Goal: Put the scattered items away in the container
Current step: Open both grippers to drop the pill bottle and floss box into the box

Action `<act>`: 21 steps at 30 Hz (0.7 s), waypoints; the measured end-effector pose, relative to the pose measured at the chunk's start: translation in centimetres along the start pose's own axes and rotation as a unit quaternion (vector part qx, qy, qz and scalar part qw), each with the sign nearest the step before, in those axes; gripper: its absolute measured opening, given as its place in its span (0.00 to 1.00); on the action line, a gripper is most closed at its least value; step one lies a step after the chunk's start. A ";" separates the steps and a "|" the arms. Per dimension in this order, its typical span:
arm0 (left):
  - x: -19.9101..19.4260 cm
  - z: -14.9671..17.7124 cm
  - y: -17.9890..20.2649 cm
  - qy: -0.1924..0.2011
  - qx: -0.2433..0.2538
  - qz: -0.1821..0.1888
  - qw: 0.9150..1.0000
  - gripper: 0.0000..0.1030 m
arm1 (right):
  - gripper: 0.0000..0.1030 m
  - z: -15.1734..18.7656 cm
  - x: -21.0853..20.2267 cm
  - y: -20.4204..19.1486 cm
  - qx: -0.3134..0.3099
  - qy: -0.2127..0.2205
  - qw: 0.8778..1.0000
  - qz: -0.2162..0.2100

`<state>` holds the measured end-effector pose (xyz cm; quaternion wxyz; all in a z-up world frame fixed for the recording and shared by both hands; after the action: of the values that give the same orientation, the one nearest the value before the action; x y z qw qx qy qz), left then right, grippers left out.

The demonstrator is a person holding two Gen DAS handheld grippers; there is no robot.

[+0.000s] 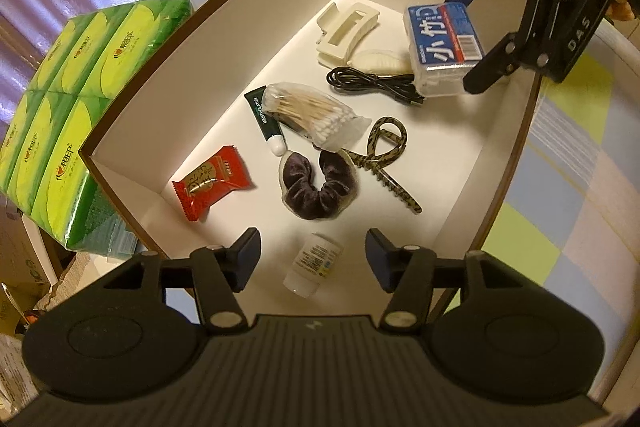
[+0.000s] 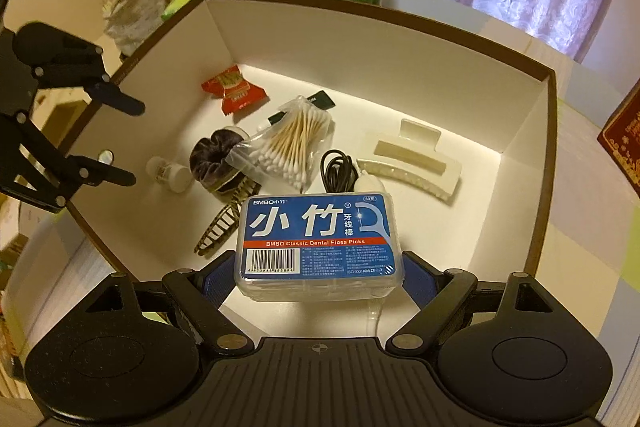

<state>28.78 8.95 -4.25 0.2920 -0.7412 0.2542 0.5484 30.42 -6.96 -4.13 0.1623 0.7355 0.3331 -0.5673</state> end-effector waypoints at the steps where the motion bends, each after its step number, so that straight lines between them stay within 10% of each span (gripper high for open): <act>1: 0.0 0.0 0.0 0.001 -0.002 0.000 1.000 0.56 | 0.85 -0.1 0.2 -0.1 0.001 -0.007 1.000 -0.002; 7: -0.4 -0.1 -0.2 0.008 -0.024 -0.001 1.000 0.68 | 1.00 -0.4 0.9 -0.8 0.006 -0.024 1.000 -0.010; 21: -2.5 0.1 -0.3 0.029 -0.110 0.001 0.993 0.89 | 1.00 0.6 -3.3 -1.9 0.021 0.022 0.999 0.019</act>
<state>28.26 9.41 -1.83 0.2003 -0.7844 0.2013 0.5514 28.25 -7.00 -0.95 0.1500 0.7574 0.3105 -0.5544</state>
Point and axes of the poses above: each gripper's, at about its wrist camera, not at the fingertips, and x roughly the way its jaws point, y to its right, z to its underside, the point moved 1 cm from there along x, roughly the way its jaws point, and after that the axes turned 7 degrees about -y, right-handed, at the moved point
